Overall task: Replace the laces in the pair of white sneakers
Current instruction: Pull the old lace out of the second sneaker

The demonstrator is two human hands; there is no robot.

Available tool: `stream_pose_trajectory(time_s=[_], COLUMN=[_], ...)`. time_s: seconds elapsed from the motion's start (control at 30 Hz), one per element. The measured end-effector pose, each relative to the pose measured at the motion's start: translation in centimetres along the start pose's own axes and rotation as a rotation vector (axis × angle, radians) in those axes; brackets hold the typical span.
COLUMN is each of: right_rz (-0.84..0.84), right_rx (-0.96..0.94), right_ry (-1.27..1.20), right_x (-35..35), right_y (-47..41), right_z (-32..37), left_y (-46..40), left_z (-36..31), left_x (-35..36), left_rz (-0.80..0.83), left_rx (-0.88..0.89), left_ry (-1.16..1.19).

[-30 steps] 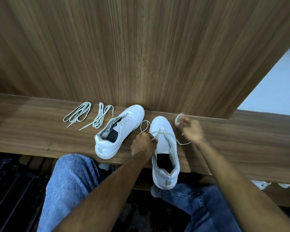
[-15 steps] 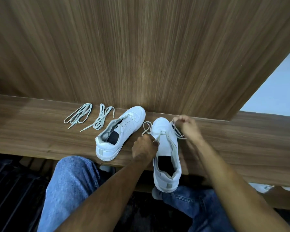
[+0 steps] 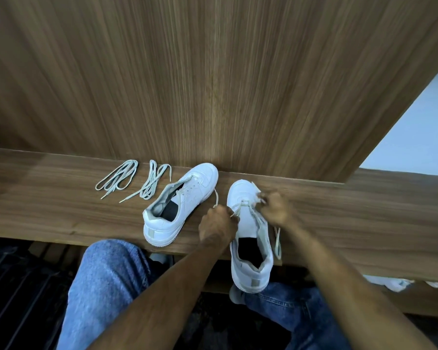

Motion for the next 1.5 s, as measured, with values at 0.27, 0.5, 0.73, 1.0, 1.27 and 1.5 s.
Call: stream_pose_trajectory(time_s=[0.27, 0.5, 0.73, 1.0, 1.27, 1.5], right_rz=[0.029, -0.267, -0.551, 0.028, -0.117, -0.665], right_rx=[0.202, 0.071, -0.112, 0.095, 0.202, -0.005], right_ry=[0.05, -1.051, -0.676, 0.03, -0.119, -0.933], right_x=[0.3, -7.3, -10.0, 1.5, 0.3, -10.0], right_y=[0.5, 1.2, 0.6, -0.8, -0.4, 0.7], right_z=[0.1, 3.6, 3.9, -0.9, 0.6, 3.4], left_y=[0.0, 0.1, 0.3, 0.6, 0.8, 0.8], left_z=[-0.1, 0.0, -0.3, -0.4, -0.5, -0.7], left_x=[0.2, 0.2, -0.1, -0.4, -0.5, -0.5], left_rz=[0.005, -0.001, 0.002, 0.005, 0.011, 0.019], left_rx=[0.021, 0.017, 0.031, 0.027, 0.034, 0.021], left_ry=[-0.029, -0.025, -0.026, -0.04, -0.041, -0.033])
Point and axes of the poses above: each hand's wrist, its own y-axis away from the middle knuckle, its own x-axis out of the palm, z = x × y, the point moved 1 cm from there along -y, towards the middle knuckle, and after that the axes turned 9 degrees about -x, right-handed, at the moved point
